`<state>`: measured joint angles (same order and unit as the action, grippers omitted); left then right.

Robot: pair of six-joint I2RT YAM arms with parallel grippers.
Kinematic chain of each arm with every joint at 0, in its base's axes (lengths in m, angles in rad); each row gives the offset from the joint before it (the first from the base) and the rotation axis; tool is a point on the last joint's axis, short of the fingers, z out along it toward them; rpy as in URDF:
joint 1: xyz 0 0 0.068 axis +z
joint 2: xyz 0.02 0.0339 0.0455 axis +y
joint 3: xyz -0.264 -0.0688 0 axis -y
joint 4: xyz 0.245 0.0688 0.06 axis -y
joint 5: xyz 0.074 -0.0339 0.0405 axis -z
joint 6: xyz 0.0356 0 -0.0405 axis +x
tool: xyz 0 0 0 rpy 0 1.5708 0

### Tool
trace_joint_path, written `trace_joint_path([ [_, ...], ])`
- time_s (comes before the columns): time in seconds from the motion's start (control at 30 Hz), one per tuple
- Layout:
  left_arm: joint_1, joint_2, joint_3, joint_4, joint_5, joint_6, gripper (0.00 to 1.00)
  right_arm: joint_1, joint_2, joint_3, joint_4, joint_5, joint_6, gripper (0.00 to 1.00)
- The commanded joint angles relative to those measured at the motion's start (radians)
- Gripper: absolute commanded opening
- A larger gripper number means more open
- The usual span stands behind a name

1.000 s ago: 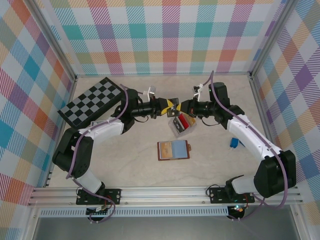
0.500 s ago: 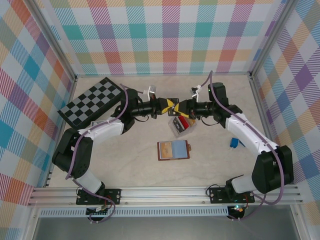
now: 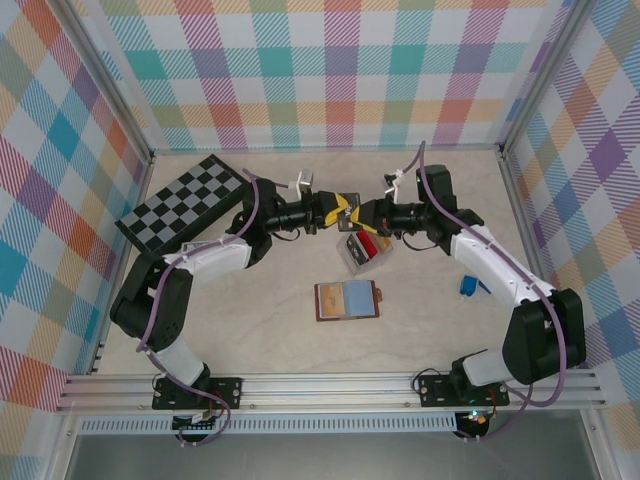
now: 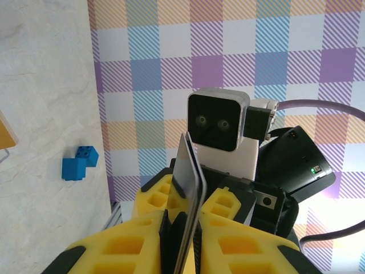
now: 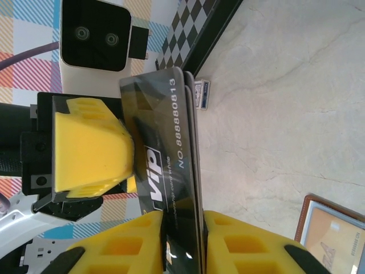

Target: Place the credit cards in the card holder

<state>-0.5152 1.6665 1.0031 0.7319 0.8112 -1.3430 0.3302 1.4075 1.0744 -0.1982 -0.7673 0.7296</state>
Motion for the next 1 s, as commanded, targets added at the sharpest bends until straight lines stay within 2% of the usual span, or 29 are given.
trace_joint_path([
  [0.0, -0.008, -0.022, 0.005, 0.138, 0.028, -0.019, 0.2, -0.023, -0.01, -0.035, -0.03, 0.08, 0.032, 0.24],
  [0.47, -0.005, -0.021, -0.02, 0.102, 0.015, 0.008, 0.17, -0.037, -0.046, -0.063, -0.009, 0.123, 0.083, 0.2],
  [0.63, -0.004, -0.017, -0.017, 0.101, 0.016, 0.006, 0.19, -0.042, -0.05, -0.068, -0.018, 0.139, 0.086, 0.15],
  [0.97, -0.001, -0.014, -0.02, 0.093, 0.007, 0.011, 0.15, -0.045, -0.051, -0.076, -0.03, 0.155, 0.084, 0.17],
])
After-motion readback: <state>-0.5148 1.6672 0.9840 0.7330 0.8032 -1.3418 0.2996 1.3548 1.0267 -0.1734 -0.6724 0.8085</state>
